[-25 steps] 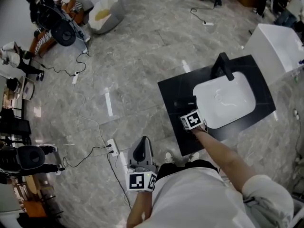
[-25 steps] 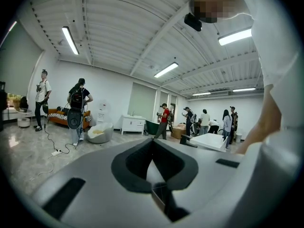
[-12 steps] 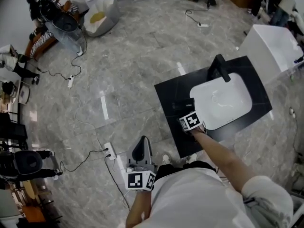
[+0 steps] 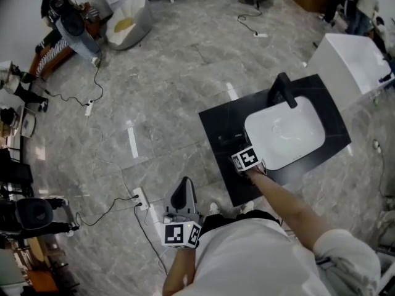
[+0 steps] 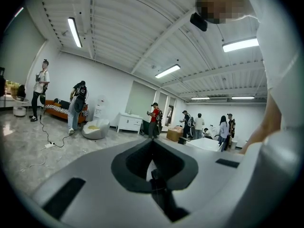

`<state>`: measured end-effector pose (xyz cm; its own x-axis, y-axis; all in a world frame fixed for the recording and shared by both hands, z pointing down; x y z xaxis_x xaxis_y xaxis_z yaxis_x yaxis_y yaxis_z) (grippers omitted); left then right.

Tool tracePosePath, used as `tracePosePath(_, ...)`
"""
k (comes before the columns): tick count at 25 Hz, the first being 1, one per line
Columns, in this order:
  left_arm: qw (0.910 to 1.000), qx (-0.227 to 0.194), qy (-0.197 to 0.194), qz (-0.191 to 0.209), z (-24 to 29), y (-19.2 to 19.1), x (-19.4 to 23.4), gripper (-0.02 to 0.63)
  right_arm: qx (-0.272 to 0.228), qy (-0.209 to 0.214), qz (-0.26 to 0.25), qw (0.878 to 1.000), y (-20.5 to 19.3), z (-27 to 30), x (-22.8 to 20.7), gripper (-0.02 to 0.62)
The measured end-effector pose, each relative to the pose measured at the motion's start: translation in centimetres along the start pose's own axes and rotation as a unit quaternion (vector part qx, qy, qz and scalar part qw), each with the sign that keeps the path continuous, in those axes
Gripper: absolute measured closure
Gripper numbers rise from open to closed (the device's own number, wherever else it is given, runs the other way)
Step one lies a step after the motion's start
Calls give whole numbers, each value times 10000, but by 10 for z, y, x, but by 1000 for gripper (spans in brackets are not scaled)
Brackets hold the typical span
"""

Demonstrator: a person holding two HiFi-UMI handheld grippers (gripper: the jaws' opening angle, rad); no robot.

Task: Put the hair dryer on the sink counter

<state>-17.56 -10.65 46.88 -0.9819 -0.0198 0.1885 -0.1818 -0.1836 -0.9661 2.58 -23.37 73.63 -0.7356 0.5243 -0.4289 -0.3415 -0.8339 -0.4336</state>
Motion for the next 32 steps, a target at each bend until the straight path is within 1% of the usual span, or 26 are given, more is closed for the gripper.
tracePosePath(4,10000,15,-22,-41,1,-2,1,604,34,31,47,10000,-2,-3,1,341)
tracePosePath(8,9999,5,-123,-68,4,-2,-2,604,48,-4,112,9999,-6,-6,0,336)
tracePosePath(11,9998,4,-196,-48,5,-2,-3,603,-5,-20,67,10000,-6,-11,2,336)
tracePosePath(17,9991,19,-427,-42,10,-4,-14,604,-377,-23,90,9992,4,-31,4,336)
tracePosePath(22,9978,4,-666,-25,12,-4,-25,604,-784,-161,162,9967,6,-56,2,338)
tracePosePath(23,9975,16,-700,-15,12,-5,-27,604,-891,-237,138,9956,7,-63,2,351)
tracePosePath(24,9973,29,-731,-8,11,-6,-29,604,-999,-347,89,9944,8,-71,1,383)
tracePosePath(25,9971,36,-766,-2,11,-7,-30,604,-1098,-473,29,9928,8,-78,0,451)
tracePosePath(26,9967,34,-809,6,11,-8,-32,604,-1188,-575,-19,9912,9,-85,0,496)
tracePosePath(27,9964,24,-851,10,10,-10,-34,604,-1278,-634,-41,9898,10,-91,0,517)
tracePosePath(29,9958,-2,-917,-2,8,-13,-37,604,-1480,-671,-37,9867,13,-103,1,535)
tracePosePath(32,9948,-36,-1022,12,7,-12,-43,603,-1753,-676,-92,9822,20,-116,7,545)
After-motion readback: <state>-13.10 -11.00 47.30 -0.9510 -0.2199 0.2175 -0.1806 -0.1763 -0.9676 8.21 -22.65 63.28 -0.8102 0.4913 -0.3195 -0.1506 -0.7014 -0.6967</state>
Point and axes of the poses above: the fingertips, and each gripper's own axes: z forward along the fingers, x to its left, y out of its top, the point moved 4 cm from there along -z, backward along the fingers, and after that the axes turned 14 degrees about y, right-handed, at the moved point
